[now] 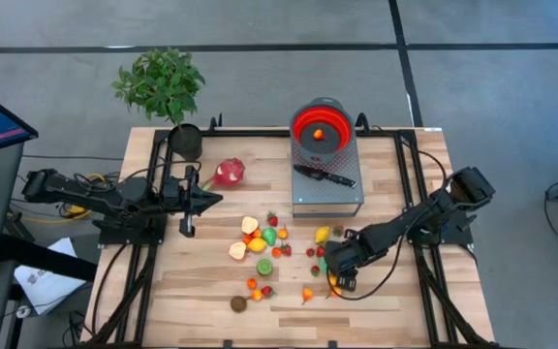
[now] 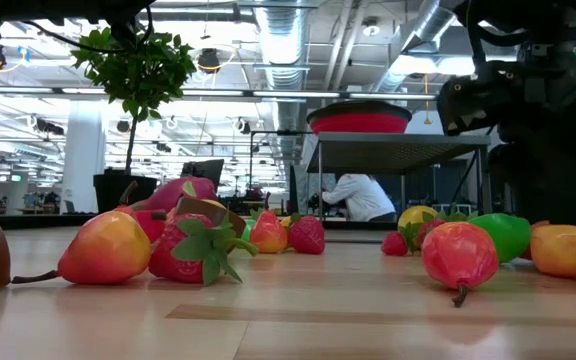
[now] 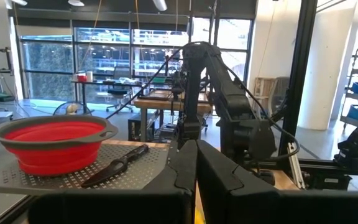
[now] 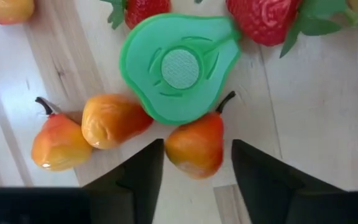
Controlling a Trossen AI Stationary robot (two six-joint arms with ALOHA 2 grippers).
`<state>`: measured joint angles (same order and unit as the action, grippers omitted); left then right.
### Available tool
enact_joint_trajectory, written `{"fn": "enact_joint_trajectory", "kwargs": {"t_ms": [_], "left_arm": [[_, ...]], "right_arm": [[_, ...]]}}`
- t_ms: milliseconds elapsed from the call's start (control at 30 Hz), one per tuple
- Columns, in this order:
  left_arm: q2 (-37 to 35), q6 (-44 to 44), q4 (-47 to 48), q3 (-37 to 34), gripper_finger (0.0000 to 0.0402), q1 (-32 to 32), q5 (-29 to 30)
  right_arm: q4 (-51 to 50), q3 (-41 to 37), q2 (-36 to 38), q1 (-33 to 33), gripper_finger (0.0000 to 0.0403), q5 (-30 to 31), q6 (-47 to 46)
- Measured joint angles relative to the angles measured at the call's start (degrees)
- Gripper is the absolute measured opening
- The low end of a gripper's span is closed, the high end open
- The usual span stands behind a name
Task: Pick & Place Fruit
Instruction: Put the yellow pear into the red colander on the shelf
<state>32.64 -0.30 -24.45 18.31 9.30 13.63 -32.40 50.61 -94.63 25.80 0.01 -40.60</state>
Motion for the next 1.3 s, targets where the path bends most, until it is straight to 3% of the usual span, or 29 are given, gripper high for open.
{"fn": "enact_joint_trajectory", "kwargs": {"t_ms": [200,300,933,1300], "left_arm": [[0.0,0.0,0.0,0.0,0.0003,0.0,0.0],[0.0,0.0,0.0,0.0,0.0003,0.0,0.0],[0.0,0.0,0.0,0.0,0.0003,0.0,0.0],[0.0,0.0,0.0,0.0,0.0003,0.0,0.0]], "right_arm": [[0.1,0.0,0.1,0.0,0.0102,0.0,0.0],[0.0,0.0,0.1,0.0,0.0085,0.0,0.0],[0.2,0.0,0.1,-0.9,0.0086,-0.1,0.0],[-0.2,1.9,0.1,-0.9,0.0086,-0.6,-6.9]]}}
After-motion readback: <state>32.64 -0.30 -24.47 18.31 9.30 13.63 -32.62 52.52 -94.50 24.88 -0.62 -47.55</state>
